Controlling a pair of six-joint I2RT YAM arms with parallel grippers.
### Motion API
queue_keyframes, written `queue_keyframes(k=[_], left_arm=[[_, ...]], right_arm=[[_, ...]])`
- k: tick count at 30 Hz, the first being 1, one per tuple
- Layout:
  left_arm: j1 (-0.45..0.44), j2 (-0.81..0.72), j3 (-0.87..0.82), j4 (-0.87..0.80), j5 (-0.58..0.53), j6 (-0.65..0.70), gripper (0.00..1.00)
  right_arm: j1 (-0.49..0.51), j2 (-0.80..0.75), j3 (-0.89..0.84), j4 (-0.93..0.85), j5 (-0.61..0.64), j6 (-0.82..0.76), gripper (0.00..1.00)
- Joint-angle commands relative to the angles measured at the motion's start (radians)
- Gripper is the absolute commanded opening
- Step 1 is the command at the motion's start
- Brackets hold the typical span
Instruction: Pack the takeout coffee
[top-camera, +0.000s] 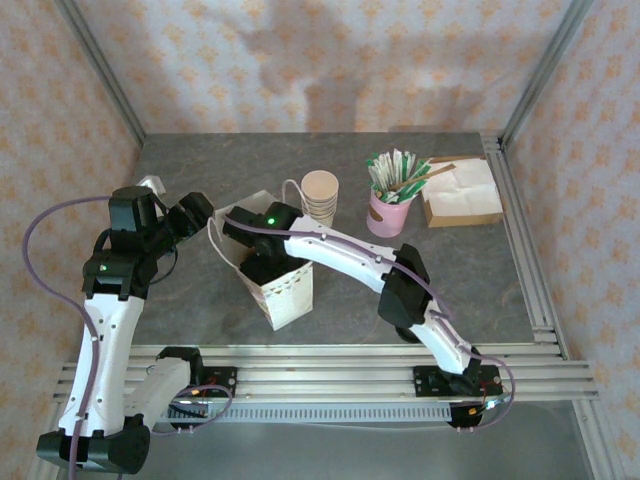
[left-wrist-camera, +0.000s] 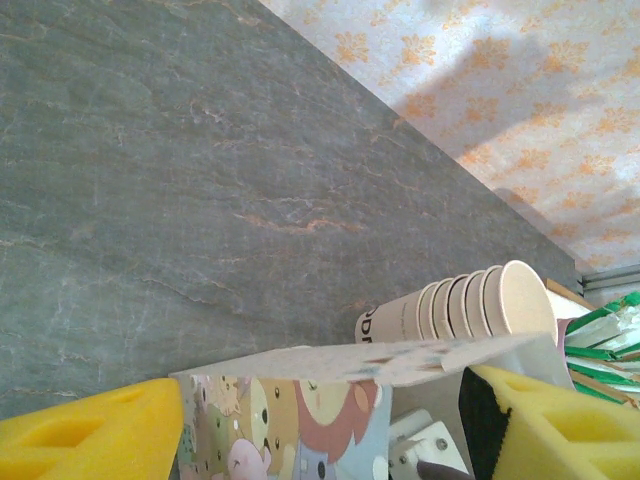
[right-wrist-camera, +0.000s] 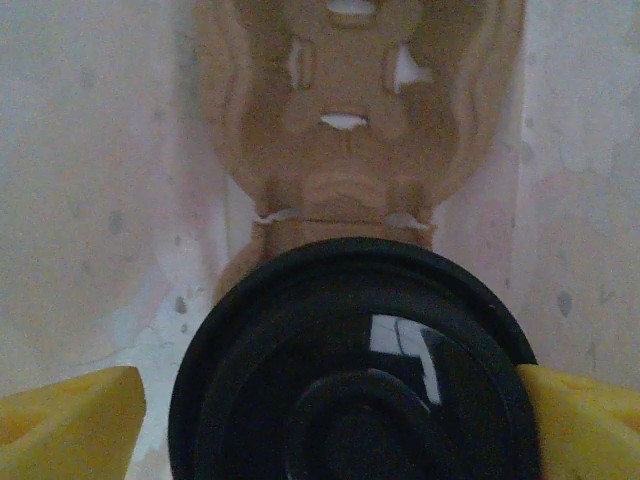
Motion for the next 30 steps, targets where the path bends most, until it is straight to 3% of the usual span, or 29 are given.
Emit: queue_keyframes(k=[1, 12, 30], left_arm=[[-0.009, -0.009, -0.012, 0.008, 0.006, -0.001, 0.74], [-0.019, -0.007, -0.019, 0.013, 0.009, -0.002, 0.73], [-0.056, 0.002, -0.024, 0.020, -0.010, -0.001, 0.72]], right_arm=[[0.008, 0.026, 0.016, -0.103, 0.021, 0.018, 0.95], [0.009, -0.021, 0.059, -0.092, 0.093, 0.046, 0.90], [0.009, -0.077, 0.104, -0.103, 0.172, 0.068, 0.95]])
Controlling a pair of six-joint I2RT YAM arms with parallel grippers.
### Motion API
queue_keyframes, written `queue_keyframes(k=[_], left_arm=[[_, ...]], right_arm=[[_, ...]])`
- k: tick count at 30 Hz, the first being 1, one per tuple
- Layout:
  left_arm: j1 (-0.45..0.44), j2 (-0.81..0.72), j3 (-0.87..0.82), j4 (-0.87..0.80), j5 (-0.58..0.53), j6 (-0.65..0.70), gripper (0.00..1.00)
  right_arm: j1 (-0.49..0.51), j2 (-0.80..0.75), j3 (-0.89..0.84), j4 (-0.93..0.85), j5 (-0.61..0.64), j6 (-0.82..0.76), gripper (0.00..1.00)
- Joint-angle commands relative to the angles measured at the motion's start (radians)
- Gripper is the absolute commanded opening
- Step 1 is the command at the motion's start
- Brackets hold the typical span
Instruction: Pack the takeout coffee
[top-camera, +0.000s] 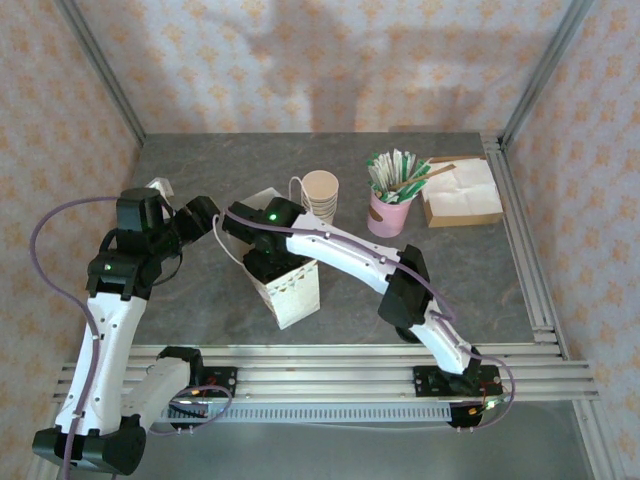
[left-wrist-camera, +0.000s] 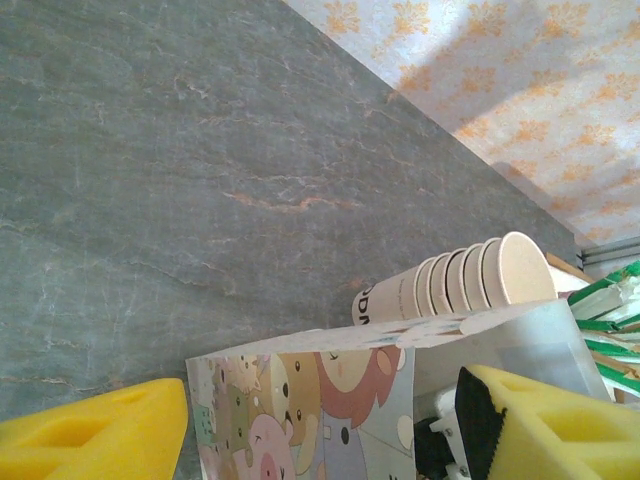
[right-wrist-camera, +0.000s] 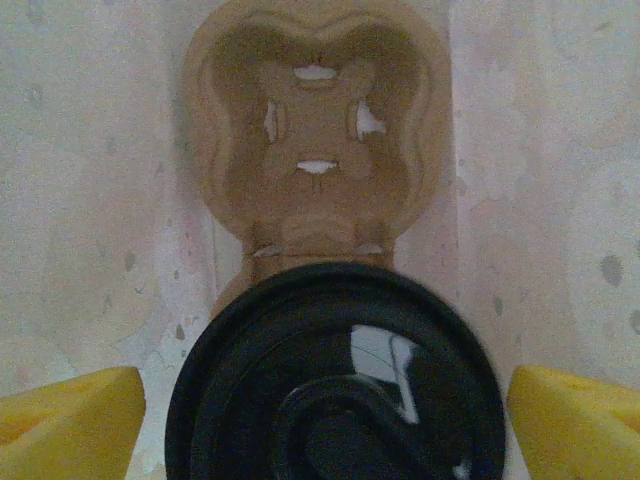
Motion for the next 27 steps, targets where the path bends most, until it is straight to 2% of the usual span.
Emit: queue_keyframes(k=[1, 3, 22, 27], left_arm=[[-0.010, 0.001, -0.005, 0.019, -0.010, -0.001, 0.73], [-0.013, 0.002, -0.005, 0.018, -0.012, -0.001, 0.72], [-0.024, 0.011, 0.012, 0.013, -0.025, 0.001, 0.72], [-0.029, 0.009, 0.011, 0.020, -0.019, -0.005, 0.72]], right_arm=[[0.007, -0.075, 0.032, -0.040, 0.057, 0.021, 0.96], [0.006, -0.086, 0.026, -0.028, 0.063, 0.026, 1.00], [0.007, -0.175, 0.102, -0.011, 0.064, 0.028, 1.00], [0.007, -0.165, 0.101, -0.032, 0.115, 0.019, 1.00]])
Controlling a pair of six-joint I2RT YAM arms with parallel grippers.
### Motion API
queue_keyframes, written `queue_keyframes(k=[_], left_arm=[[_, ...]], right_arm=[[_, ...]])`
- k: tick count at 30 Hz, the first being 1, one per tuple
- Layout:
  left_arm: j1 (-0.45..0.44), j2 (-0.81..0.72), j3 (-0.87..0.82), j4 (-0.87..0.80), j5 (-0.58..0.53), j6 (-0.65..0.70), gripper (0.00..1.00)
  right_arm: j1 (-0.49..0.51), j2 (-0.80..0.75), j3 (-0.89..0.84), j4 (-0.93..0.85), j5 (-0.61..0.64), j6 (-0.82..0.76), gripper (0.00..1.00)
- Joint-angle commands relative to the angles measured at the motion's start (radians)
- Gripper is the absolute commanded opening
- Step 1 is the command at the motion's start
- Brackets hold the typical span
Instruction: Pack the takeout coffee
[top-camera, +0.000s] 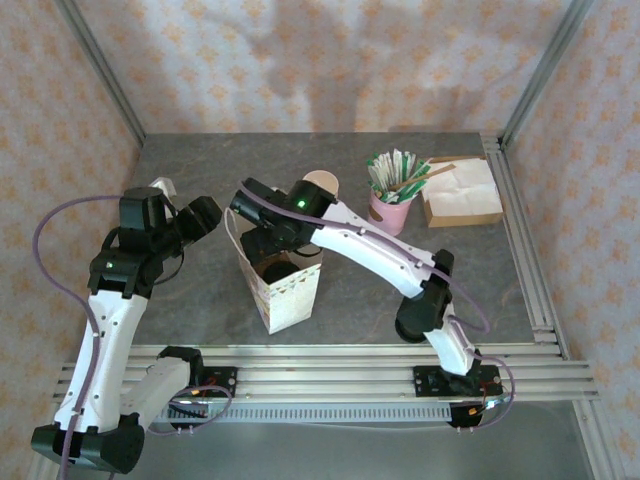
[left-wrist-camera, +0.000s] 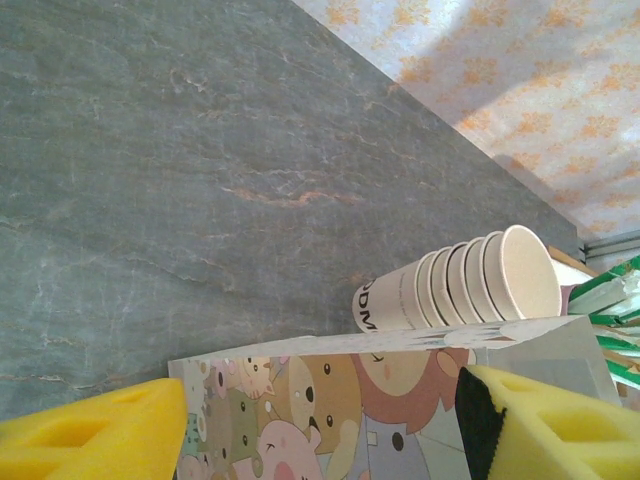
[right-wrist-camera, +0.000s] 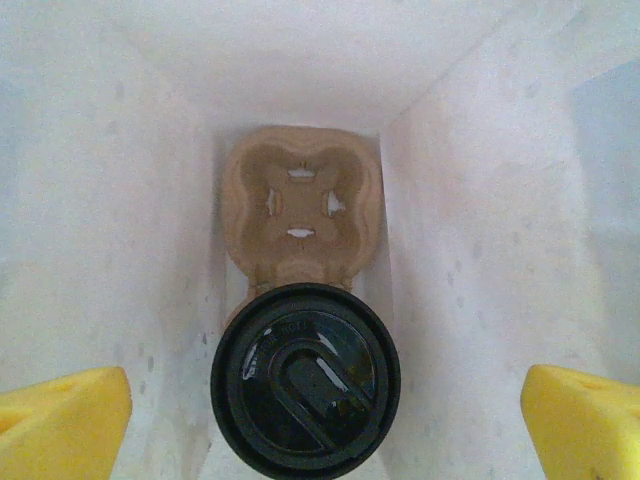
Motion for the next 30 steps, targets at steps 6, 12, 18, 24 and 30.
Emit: queue_keyframes(k=[6, 12, 18, 24, 30], left_arm=[[-0.013, -0.002, 0.017, 0.013, -0.025, -0.001, 0.73], [-0.013, -0.003, 0.017, 0.014, -0.026, -0.002, 0.73], [-0.014, -0.005, 0.018, 0.008, -0.035, 0.004, 0.72], [-0.015, -0.001, 0.024, 0.009, -0.037, -0.002, 0.72], [-0.015, -0.006, 0.033, 0.004, -0.042, -0.002, 0.72]], right_arm=[[0.006, -0.012, 0.111, -0.049, 0.058, 0.013, 0.98], [0.008, -0.050, 0.153, -0.026, 0.055, 0.022, 0.91], [0.010, -0.125, 0.174, 0.011, 0.085, 0.006, 0.81], [0.010, -0.245, 0.151, 0.098, 0.127, -0.064, 0.80], [0.010, -0.440, -0.034, 0.238, 0.260, -0.148, 0.79]])
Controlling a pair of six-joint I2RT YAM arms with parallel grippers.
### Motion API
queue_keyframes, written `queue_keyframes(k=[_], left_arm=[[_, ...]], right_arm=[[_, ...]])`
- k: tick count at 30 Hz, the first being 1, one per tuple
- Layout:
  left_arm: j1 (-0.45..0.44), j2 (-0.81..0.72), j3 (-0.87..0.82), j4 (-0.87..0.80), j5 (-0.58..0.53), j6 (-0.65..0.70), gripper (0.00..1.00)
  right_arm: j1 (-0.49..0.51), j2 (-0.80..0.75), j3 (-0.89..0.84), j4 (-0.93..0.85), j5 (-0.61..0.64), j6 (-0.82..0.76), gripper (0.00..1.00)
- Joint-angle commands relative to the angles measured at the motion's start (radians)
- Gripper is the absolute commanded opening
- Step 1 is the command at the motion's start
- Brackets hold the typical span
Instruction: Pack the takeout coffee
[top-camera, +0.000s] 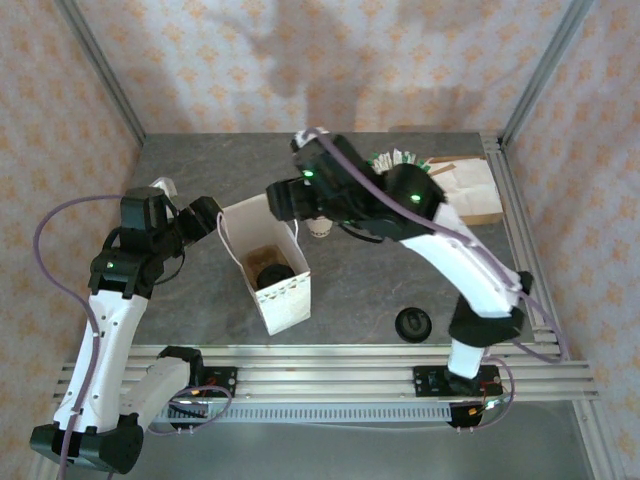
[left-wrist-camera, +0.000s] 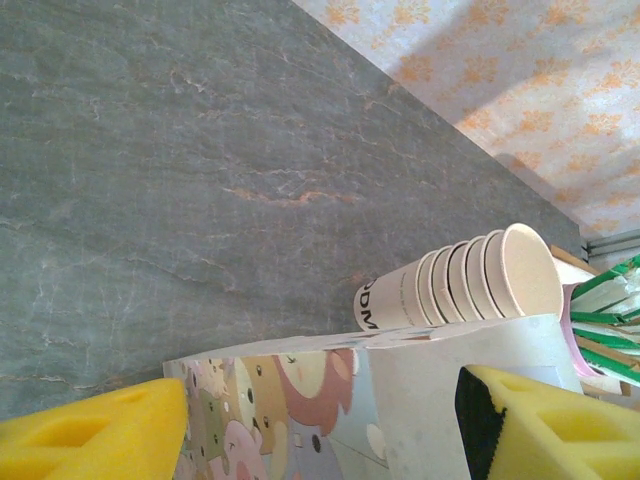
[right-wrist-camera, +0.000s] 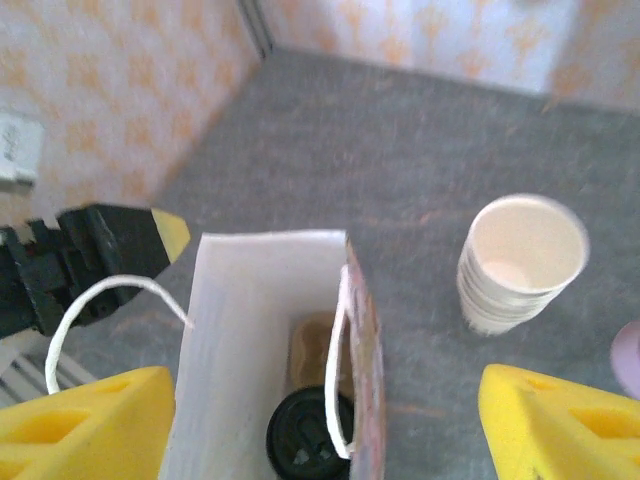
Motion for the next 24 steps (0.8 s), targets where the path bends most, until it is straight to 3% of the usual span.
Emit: queue_keyframes(k=[1, 8, 12, 18, 24], left_arm=[[-0.009, -0.006, 0.031, 0.003, -0.026, -0.002, 0.72], [-0.009, -0.004, 0.031, 0.002, -0.031, 0.000, 0.72], [-0.008, -0.005, 0.034, -0.005, -0.038, 0.005, 0.72], [-0.009, -0.014, 0.040, -0.012, -0.043, 0.005, 0.72], [-0.009, -0.018, 0.047, -0.025, -0.049, 0.005, 0.72]], right_arm=[[0.005, -0.119, -0.119, 0.119, 0.127, -0.073, 0.79], [0.002, -0.379, -0.417, 0.343, 0.242, -0.093, 0.80], [-0.054, -0.484, -0.528, 0.356, 0.335, -0.090, 0.80], [-0.321, -0.551, -0.678, 0.278, 0.256, -0.038, 0.81], [-0.628, -0.551, -0.796, 0.245, 0.061, 0.014, 0.85]])
